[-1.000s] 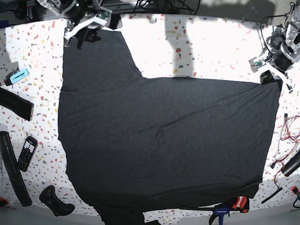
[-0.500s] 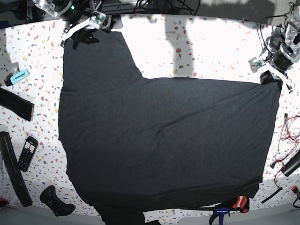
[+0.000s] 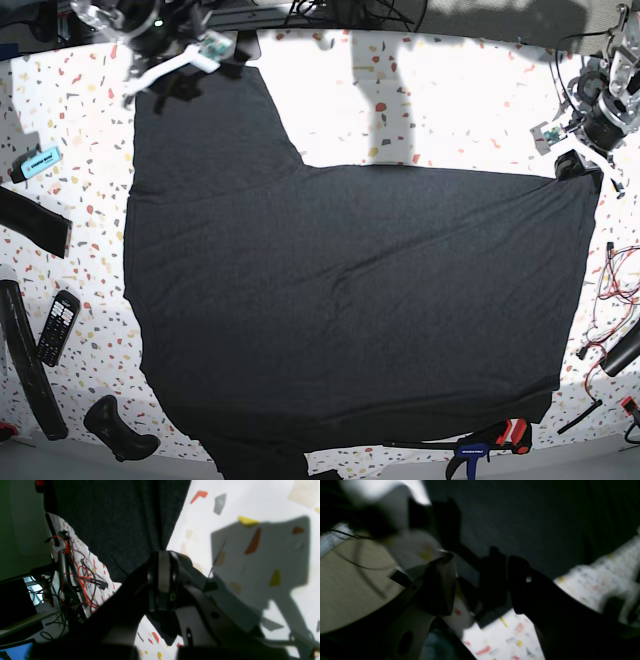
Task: Fold the T-shirt properly
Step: 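Pull the shoulder corner with the right gripper to straighten the shirt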
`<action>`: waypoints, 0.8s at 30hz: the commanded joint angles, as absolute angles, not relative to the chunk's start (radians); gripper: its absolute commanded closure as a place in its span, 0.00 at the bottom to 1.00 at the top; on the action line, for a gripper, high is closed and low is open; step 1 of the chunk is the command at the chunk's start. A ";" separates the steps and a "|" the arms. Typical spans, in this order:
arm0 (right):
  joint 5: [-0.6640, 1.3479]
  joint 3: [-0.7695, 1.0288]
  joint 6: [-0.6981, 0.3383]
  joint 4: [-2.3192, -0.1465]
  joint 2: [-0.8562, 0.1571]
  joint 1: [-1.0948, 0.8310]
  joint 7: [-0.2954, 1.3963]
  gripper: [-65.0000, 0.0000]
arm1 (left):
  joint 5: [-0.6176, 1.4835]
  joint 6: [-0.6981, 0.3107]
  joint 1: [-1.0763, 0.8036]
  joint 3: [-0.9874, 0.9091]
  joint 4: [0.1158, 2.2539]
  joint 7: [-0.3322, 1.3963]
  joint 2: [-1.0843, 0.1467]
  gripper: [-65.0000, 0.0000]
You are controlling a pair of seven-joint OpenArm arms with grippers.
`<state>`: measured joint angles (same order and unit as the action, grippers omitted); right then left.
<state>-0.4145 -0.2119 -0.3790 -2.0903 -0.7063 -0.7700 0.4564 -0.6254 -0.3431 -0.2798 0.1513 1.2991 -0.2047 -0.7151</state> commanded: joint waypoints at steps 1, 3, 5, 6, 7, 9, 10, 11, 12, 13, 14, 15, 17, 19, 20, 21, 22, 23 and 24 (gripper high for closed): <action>-0.409 -0.210 -0.378 -2.132 -0.715 -0.787 0.435 0.52 | -0.636 -0.385 -0.285 0.154 1.296 -0.181 -0.724 1.00; -0.411 -0.210 -0.381 -2.166 -0.715 -0.810 0.435 0.52 | -0.636 -0.385 -0.285 0.154 1.296 -0.181 -0.724 1.00; -0.411 -0.210 -0.403 -2.185 -0.715 -0.818 0.435 0.52 | -0.636 -0.385 -0.285 0.154 1.296 -0.181 -0.724 1.00; -0.411 -0.210 -0.425 -2.184 -0.715 -0.818 0.439 0.52 | -0.636 -0.385 -0.285 0.154 1.296 -0.181 -0.724 1.00; -0.411 -0.210 -0.448 -2.183 -0.715 -0.818 0.456 0.52 | -0.636 -0.385 -0.285 0.154 1.296 -0.181 -0.724 1.00; -0.411 -0.210 -0.472 -2.178 -0.715 -0.817 0.494 0.52 | -0.636 -0.385 -0.285 0.154 1.296 -0.181 -0.724 1.00; -0.412 -0.210 -0.479 -2.172 -0.715 -0.817 0.499 0.52 | -0.636 -0.385 -0.285 0.154 1.296 -0.181 -0.724 1.00; -0.421 -0.210 -0.484 -2.162 -0.715 -0.817 0.496 0.52 | -0.636 -0.385 -0.285 0.154 1.296 -0.181 -0.724 1.00; -0.438 -0.210 -0.492 -2.151 -0.715 -0.813 0.485 0.52 | -0.636 -0.385 -0.285 0.154 1.296 -0.181 -0.724 1.00; -0.459 -0.210 -0.500 -2.138 -0.715 -0.809 0.467 0.52 | -0.636 -0.385 -0.285 0.154 1.296 -0.181 -0.724 1.00; -0.484 -0.210 -0.502 -2.123 -0.715 -0.804 0.448 0.52 | -0.636 -0.385 -0.285 0.154 1.296 -0.181 -0.724 1.00; -0.500 -0.210 -0.502 -2.108 -0.715 -0.795 0.437 0.52 | -0.636 -0.385 -0.285 0.154 1.296 -0.181 -0.724 1.00; -0.506 -0.210 -0.501 -2.070 -0.715 -0.770 0.431 0.52 | -0.636 -0.385 -0.285 0.154 1.296 -0.181 -0.724 1.00; -0.506 -0.210 -0.501 -2.033 -0.715 -0.740 0.430 0.52 | -0.636 -0.385 -0.285 0.154 1.296 -0.181 -0.724 1.00; -0.506 -0.210 -0.500 -2.020 -0.715 -0.726 0.430 0.52 | -0.636 -0.385 -0.285 0.154 1.296 -0.181 -0.724 1.00; -0.505 -0.210 -0.500 -2.010 -0.715 -0.713 0.430 0.52 | -0.636 -0.385 -0.285 0.154 1.296 -0.181 -0.724 1.00; -0.506 -0.210 -0.498 -2.002 -0.715 -0.701 0.430 0.52 | -0.636 -0.385 -0.285 0.154 1.296 -0.181 -0.724 1.00; -0.506 -0.210 -0.498 -1.995 -0.715 -0.692 0.430 0.52 | -0.636 -0.385 -0.285 0.154 1.296 -0.181 -0.724 1.00; -0.507 -0.210 -0.498 -1.990 -0.715 -0.681 0.431 0.52 | -0.636 -0.385 -0.285 0.154 1.296 -0.181 -0.724 1.00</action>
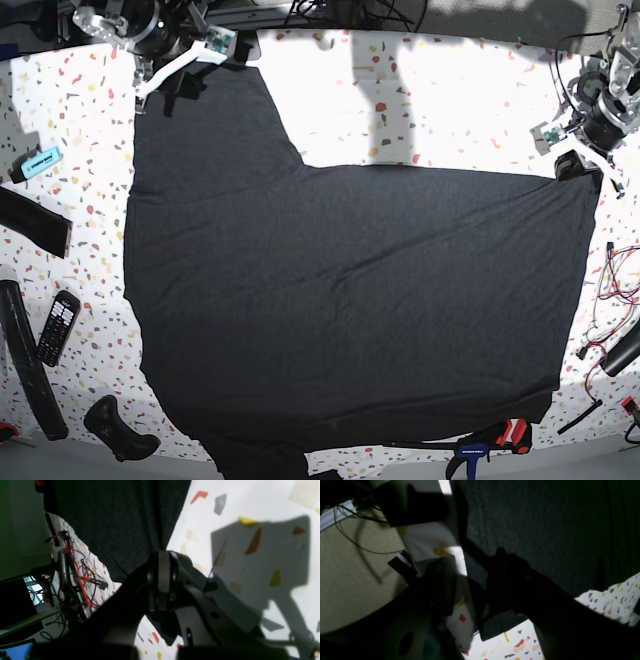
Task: Fold the T-shirt properly
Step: 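Pull the shoulder corner with the right gripper to straighten the shirt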
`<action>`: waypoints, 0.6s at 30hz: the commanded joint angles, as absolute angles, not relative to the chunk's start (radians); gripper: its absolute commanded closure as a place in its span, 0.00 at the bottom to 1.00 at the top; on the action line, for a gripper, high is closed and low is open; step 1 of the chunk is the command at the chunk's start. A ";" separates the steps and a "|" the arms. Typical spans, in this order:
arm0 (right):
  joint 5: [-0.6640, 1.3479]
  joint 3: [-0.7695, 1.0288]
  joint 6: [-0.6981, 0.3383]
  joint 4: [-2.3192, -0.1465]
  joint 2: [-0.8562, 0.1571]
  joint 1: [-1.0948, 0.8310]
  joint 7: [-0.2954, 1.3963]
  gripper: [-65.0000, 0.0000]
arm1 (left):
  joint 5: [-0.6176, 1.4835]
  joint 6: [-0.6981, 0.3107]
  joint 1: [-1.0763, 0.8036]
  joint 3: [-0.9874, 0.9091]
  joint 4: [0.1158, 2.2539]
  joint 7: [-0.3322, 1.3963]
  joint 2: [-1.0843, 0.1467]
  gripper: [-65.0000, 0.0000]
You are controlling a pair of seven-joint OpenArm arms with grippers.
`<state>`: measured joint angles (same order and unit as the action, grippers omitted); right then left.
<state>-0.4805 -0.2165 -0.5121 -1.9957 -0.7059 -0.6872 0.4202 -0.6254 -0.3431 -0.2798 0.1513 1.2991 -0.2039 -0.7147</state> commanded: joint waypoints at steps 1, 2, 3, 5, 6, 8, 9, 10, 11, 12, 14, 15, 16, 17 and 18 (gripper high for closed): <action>-0.517 -0.210 -0.497 -1.983 -0.715 -0.672 0.434 0.52 | -0.636 -0.385 -0.285 0.154 1.296 -0.181 -0.724 1.00; -0.531 -0.210 -0.497 -1.979 -0.715 -0.661 0.435 0.52 | -0.636 -0.385 -0.285 0.154 1.296 -0.181 -0.724 1.00; -0.549 -0.210 -0.492 -1.974 -0.715 -0.655 0.436 0.52 | -0.636 -0.385 -0.285 0.154 1.296 -0.181 -0.724 1.00; -0.559 -0.210 -0.464 -1.969 -0.715 -0.640 0.451 0.52 | -0.636 -0.385 -0.285 0.154 1.296 -0.181 -0.724 1.00; -0.559 -0.210 -0.444 -1.969 -0.715 -0.634 0.462 0.52 | -0.636 -0.385 -0.285 0.154 1.296 -0.181 -0.724 1.00; -0.559 -0.210 -0.422 -1.970 -0.715 -0.632 0.476 0.52 | -0.636 -0.385 -0.285 0.154 1.296 -0.181 -0.724 1.00; -0.558 -0.210 -0.416 -1.970 -0.717 -0.632 0.476 0.52 | -0.636 -0.385 -0.285 0.154 1.296 -0.181 -0.724 1.00; -0.550 -0.210 -0.414 -1.970 -0.723 -0.633 0.476 0.52 | -0.636 -0.385 -0.285 0.154 1.296 -0.181 -0.724 1.00; -0.530 -0.211 -0.415 -1.972 -0.731 -0.636 0.476 0.52 | -0.636 -0.385 -0.285 0.154 1.296 -0.181 -0.724 1.00; -0.502 -0.211 -0.418 -1.976 -0.742 -0.640 0.475 0.52 | -0.636 -0.385 -0.285 0.154 1.296 -0.181 -0.724 1.00; -0.463 -0.211 -0.420 -1.994 -0.765 -0.656 0.474 0.52 | -0.636 -0.385 -0.285 0.154 1.296 -0.181 -0.724 1.00; -0.461 -0.210 -0.420 -2.006 -0.775 -0.666 0.476 0.52 | -0.636 -0.385 -0.285 0.154 1.296 -0.181 -0.724 1.00; -0.461 -0.210 -0.420 -2.019 -0.784 -0.679 0.476 0.52 | -0.636 -0.385 -0.285 0.154 1.296 -0.181 -0.724 1.00; -0.465 -0.210 -0.420 -2.032 -0.792 -0.689 0.476 0.52 | -0.636 -0.385 -0.285 0.154 1.296 -0.181 -0.724 1.00; -0.467 -0.210 -0.419 -2.042 -0.796 -0.698 0.476 0.52 | -0.636 -0.385 -0.285 0.154 1.296 -0.181 -0.724 1.00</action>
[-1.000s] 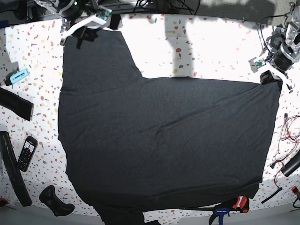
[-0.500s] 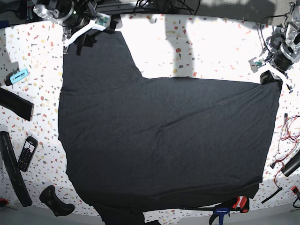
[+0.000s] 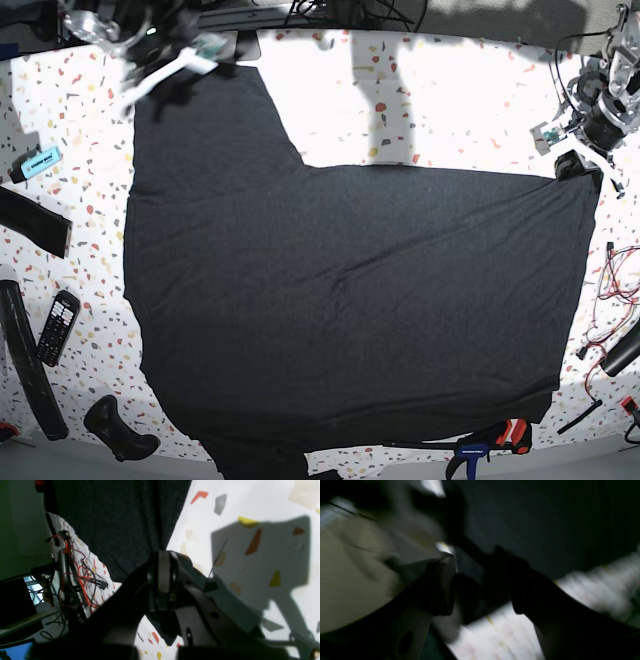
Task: Fold the T-shirt properly
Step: 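Pull the shoulder corner with the right gripper to straighten the shirt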
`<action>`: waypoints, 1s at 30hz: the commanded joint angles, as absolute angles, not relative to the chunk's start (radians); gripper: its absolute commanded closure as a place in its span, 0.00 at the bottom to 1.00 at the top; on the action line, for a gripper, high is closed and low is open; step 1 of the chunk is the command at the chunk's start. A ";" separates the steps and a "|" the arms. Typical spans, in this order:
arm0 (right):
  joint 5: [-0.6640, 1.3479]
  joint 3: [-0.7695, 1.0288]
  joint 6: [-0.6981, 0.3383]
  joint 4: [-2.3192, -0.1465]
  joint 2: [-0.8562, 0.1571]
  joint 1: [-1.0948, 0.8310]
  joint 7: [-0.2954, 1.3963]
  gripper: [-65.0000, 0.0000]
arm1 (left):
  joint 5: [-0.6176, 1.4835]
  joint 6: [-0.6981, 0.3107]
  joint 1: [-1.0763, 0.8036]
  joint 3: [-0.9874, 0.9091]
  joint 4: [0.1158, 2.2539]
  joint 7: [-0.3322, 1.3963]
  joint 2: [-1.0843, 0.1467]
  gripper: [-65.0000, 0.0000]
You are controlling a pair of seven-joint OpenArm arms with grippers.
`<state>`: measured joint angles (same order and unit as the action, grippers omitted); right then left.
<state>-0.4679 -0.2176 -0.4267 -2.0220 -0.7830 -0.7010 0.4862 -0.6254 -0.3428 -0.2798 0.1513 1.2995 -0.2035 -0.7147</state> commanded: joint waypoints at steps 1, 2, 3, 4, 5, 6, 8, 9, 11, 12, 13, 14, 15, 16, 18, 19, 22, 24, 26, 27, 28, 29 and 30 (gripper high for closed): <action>-0.472 -0.210 -0.419 -2.048 -0.798 -0.702 0.476 0.52 | -0.636 -0.385 -0.285 0.154 1.296 -0.181 -0.724 1.00; -0.472 -0.210 -0.419 -2.049 -0.798 -0.704 0.480 0.52 | -0.636 -0.385 -0.285 0.154 1.296 -0.181 -0.724 1.00; -0.472 -0.210 -0.419 -2.050 -0.798 -0.704 0.480 0.52 | -0.636 -0.385 -0.285 0.154 1.296 -0.181 -0.724 1.00; -0.472 -0.210 -0.419 -2.049 -0.798 -0.704 0.480 0.52 | -0.636 -0.385 -0.285 0.154 1.296 -0.181 -0.724 1.00; -0.472 -0.210 -0.419 -2.050 -0.798 -0.704 0.480 0.52 | -0.636 -0.385 -0.285 0.154 1.296 -0.181 -0.724 1.00; -0.472 -0.210 -0.419 -2.049 -0.798 -0.704 0.480 0.52 | -0.636 -0.385 -0.285 0.154 1.296 -0.181 -0.724 1.00; -0.472 -0.210 -0.419 -2.049 -0.798 -0.704 0.479 0.52 | -0.636 -0.385 -0.285 0.154 1.296 -0.181 -0.724 1.00; -0.472 -0.210 -0.419 -2.049 -0.797 -0.704 0.480 0.52 | -0.636 -0.385 -0.285 0.154 1.296 -0.181 -0.724 1.00; -0.471 -0.210 -0.419 -2.049 -0.798 -0.704 0.479 0.52 | -0.636 -0.385 -0.285 0.154 1.296 -0.181 -0.724 1.00; -0.471 -0.210 -0.419 -2.049 -0.797 -0.704 0.478 0.52 | -0.636 -0.385 -0.285 0.154 1.296 -0.181 -0.724 1.00; -0.471 -0.210 -0.420 -2.049 -0.797 -0.704 0.471 0.52 | -0.636 -0.385 -0.285 0.154 1.296 -0.181 -0.724 1.00; -0.471 -0.210 -0.421 -2.049 -0.797 -0.704 0.461 0.52 | -0.636 -0.385 -0.285 0.154 1.296 -0.181 -0.724 1.00; -0.471 -0.210 -0.430 -2.048 -0.797 -0.704 0.451 0.52 | -0.636 -0.385 -0.285 0.154 1.296 -0.181 -0.724 1.00; -0.471 -0.210 -0.449 -2.048 -0.797 -0.701 0.442 0.52 | -0.636 -0.385 -0.285 0.154 1.296 -0.181 -0.724 1.00; -0.471 -0.210 -0.481 -2.048 -0.796 -0.701 0.422 0.52 | -0.636 -0.385 -0.285 0.154 1.296 -0.181 -0.724 1.00; -0.471 -0.210 -0.488 -2.048 -0.794 -0.701 0.422 0.52 | -0.636 -0.385 -0.285 0.154 1.296 -0.181 -0.724 1.00; -0.471 -0.210 -0.491 -2.048 -0.795 -0.701 0.429 0.52 | -0.636 -0.385 -0.285 0.154 1.296 -0.181 -0.724 1.00; -0.471 -0.210 -0.491 -2.048 -0.795 -0.701 0.430 0.52 | -0.636 -0.385 -0.285 0.154 1.296 -0.181 -0.724 1.00; -0.471 -0.210 -0.491 -2.048 -0.795 -0.701 0.430 0.52 | -0.636 -0.385 -0.285 0.154 1.296 -0.181 -0.724 1.00; -0.471 -0.210 -0.491 -2.046 -0.795 -0.701 0.430 0.52 | -0.636 -0.385 -0.285 0.154 1.296 -0.181 -0.724 1.00; -0.472 -0.210 -0.491 -2.042 -0.795 -0.701 0.430 0.52 | -0.636 -0.385 -0.285 0.154 1.296 -0.181 -0.724 1.00; -0.472 -0.210 -0.490 -2.033 -0.795 -0.701 0.430 0.52 | -0.636 -0.385 -0.285 0.154 1.296 -0.181 -0.724 1.00; -0.472 -0.210 -0.490 -2.022 -0.795 -0.701 0.430 0.52 | -0.636 -0.385 -0.285 0.154 1.296 -0.181 -0.724 1.00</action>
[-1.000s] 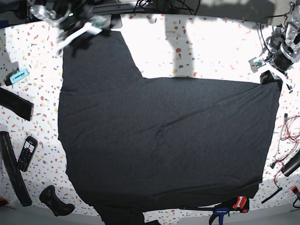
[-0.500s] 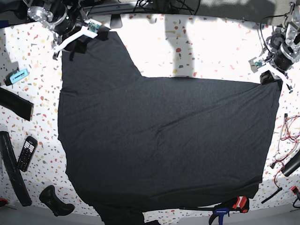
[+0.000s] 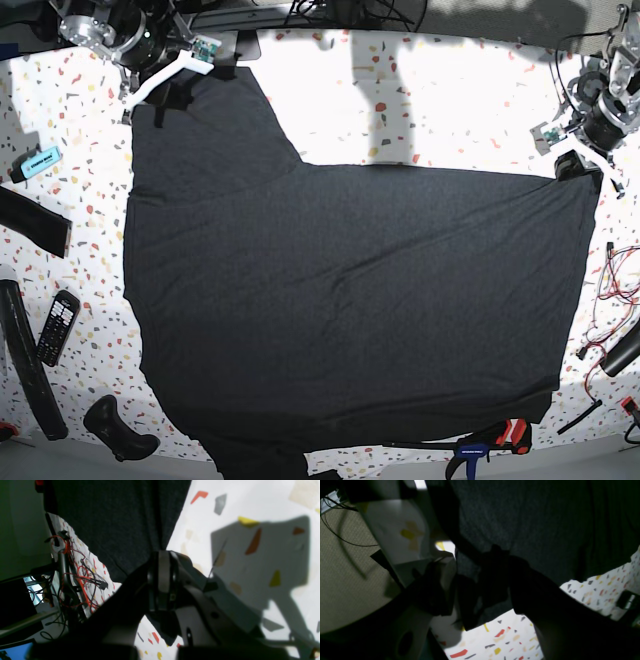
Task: Fold the T-shirt properly
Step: 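Pull the shoulder corner with the right gripper to straighten the shirt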
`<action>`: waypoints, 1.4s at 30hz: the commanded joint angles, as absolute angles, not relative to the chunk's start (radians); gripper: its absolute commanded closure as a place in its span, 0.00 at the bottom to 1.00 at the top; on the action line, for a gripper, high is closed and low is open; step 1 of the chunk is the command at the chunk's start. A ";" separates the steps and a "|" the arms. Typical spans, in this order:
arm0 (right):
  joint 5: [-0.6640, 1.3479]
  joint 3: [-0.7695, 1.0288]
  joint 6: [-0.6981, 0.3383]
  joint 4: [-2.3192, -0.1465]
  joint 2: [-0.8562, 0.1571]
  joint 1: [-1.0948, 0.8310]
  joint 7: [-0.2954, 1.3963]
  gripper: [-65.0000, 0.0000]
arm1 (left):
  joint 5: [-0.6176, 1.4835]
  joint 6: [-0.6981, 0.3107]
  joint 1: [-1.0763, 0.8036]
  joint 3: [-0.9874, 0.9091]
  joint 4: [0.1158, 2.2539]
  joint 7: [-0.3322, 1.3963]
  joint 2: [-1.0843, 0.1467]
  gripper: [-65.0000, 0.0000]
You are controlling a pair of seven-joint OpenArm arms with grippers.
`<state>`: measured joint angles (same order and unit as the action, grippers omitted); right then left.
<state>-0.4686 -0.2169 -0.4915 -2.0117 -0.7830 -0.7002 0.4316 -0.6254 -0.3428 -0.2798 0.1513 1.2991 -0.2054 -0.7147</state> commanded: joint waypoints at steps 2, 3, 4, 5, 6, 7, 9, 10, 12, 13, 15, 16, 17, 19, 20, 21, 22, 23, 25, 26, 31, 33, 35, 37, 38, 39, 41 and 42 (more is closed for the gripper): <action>-0.481 -0.210 -0.490 -1.989 -0.795 -0.698 0.429 0.52 | -0.636 -0.385 -0.285 0.154 1.296 -0.181 -0.724 1.00; -0.503 -0.210 -0.489 -1.972 -0.794 -0.696 0.427 0.52 | -0.636 -0.385 -0.285 0.154 1.296 -0.181 -0.724 1.00; -0.526 -0.210 -0.486 -1.957 -0.795 -0.696 0.426 0.52 | -0.636 -0.385 -0.285 0.154 1.296 -0.181 -0.724 1.00; -0.540 -0.210 -0.481 -1.946 -0.795 -0.696 0.426 0.52 | -0.636 -0.385 -0.285 0.154 1.296 -0.181 -0.724 1.00; -0.548 -0.210 -0.471 -1.938 -0.795 -0.696 0.425 0.52 | -0.636 -0.385 -0.285 0.154 1.296 -0.181 -0.724 1.00; -0.547 -0.210 -0.463 -1.935 -0.795 -0.696 0.423 0.52 | -0.636 -0.385 -0.285 0.154 1.296 -0.181 -0.724 1.00; -0.547 -0.210 -0.452 -1.935 -0.794 -0.696 0.412 0.53 | -0.636 -0.385 -0.285 0.154 1.296 -0.181 -0.724 1.00; -0.547 -0.210 -0.445 -1.935 -0.794 -0.696 0.400 0.55 | -0.636 -0.385 -0.285 0.154 1.296 -0.181 -0.724 1.00; -0.547 -0.210 -0.428 -1.935 -0.794 -0.696 0.376 0.65 | -0.636 -0.384 -0.285 0.154 1.296 -0.181 -0.724 1.00; -0.547 -0.210 -0.418 -1.935 -0.793 -0.696 0.364 0.71 | -0.636 -0.384 -0.285 0.154 1.296 -0.181 -0.724 1.00; -0.547 -0.210 -0.403 -1.935 -0.788 -0.696 0.351 0.80 | -0.636 -0.385 -0.285 0.154 1.296 -0.181 -0.724 1.00; -0.547 -0.210 -0.403 -1.935 -0.783 -0.696 0.346 0.84 | -0.636 -0.385 -0.285 0.154 1.296 -0.181 -0.724 1.00; -0.547 -0.210 -0.403 -1.935 -0.778 -0.696 0.347 0.89 | -0.636 -0.385 -0.285 0.154 1.296 -0.181 -0.724 1.00; -0.539 -0.211 -0.403 -1.935 -0.773 -0.696 0.347 1.00 | -0.636 -0.384 -0.285 0.154 1.296 -0.181 -0.724 1.00; -0.530 -0.211 -0.403 -1.935 -0.773 -0.697 0.358 1.00 | -0.636 -0.384 -0.285 0.154 1.296 -0.181 -0.724 1.00; -0.513 -0.211 -0.401 -1.938 -0.773 -0.699 0.384 1.00 | -0.636 -0.384 -0.285 0.154 1.296 -0.181 -0.724 1.00; -0.494 -0.211 -0.394 -1.944 -0.773 -0.701 0.414 1.00 | -0.636 -0.384 -0.285 0.154 1.296 -0.181 -0.724 1.00; -0.465 -0.211 -0.377 -1.954 -0.773 -0.702 0.448 1.00 | -0.636 -0.384 -0.285 0.154 1.296 -0.181 -0.724 1.00; -0.410 -0.211 -0.334 -1.985 -0.773 -0.708 0.525 1.00 | -0.636 -0.384 -0.285 0.154 1.296 -0.182 -0.724 1.00; -0.397 -0.210 -0.314 -2.003 -0.773 -0.713 0.553 1.00 | -0.636 -0.384 -0.285 0.154 1.296 -0.183 -0.724 1.00; -0.358 -0.210 -0.307 -2.061 -0.778 -0.715 0.619 1.00 | -0.636 -0.384 -0.282 0.154 1.296 -0.207 -0.724 1.00; -0.359 -0.210 -0.307 -2.061 -0.782 -0.715 0.630 1.00 | -0.636 -0.384 -0.282 0.154 1.296 -0.212 -0.724 1.00; -0.359 -0.210 -0.306 -2.062 -0.781 -0.715 0.625 1.00 | -0.636 -0.384 -0.282 0.154 1.296 -0.211 -0.724 1.00; -0.359 -0.210 -0.305 -2.069 -0.781 -0.715 0.622 1.00 | -0.636 -0.384 -0.284 0.154 1.296 -0.210 -0.724 1.00; -0.359 -0.210 -0.304 -2.077 -0.781 -0.715 0.622 1.00 | -0.636 -0.384 -0.285 0.154 1.296 -0.211 -0.724 1.00; -0.359 -0.210 -0.295 -2.088 -0.781 -0.715 0.629 1.00 | -0.636 -0.384 -0.286 0.154 1.296 -0.210 -0.724 1.00; -0.359 -0.210 -0.269 -2.117 -0.781 -0.716 0.645 1.00 | -0.636 -0.384 -0.286 0.154 1.296 -0.210 -0.724 1.00; -0.359 -0.210 -0.257 -2.135 -0.781 -0.715 0.651 1.00 | -0.636 -0.384 -0.286 0.154 1.296 -0.210 -0.725 1.00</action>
<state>-0.3504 -0.2169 -0.2672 -2.1159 -0.7673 -0.7147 0.6579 -0.6285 -0.3428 -0.2798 0.1513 1.2976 -0.2211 -0.7155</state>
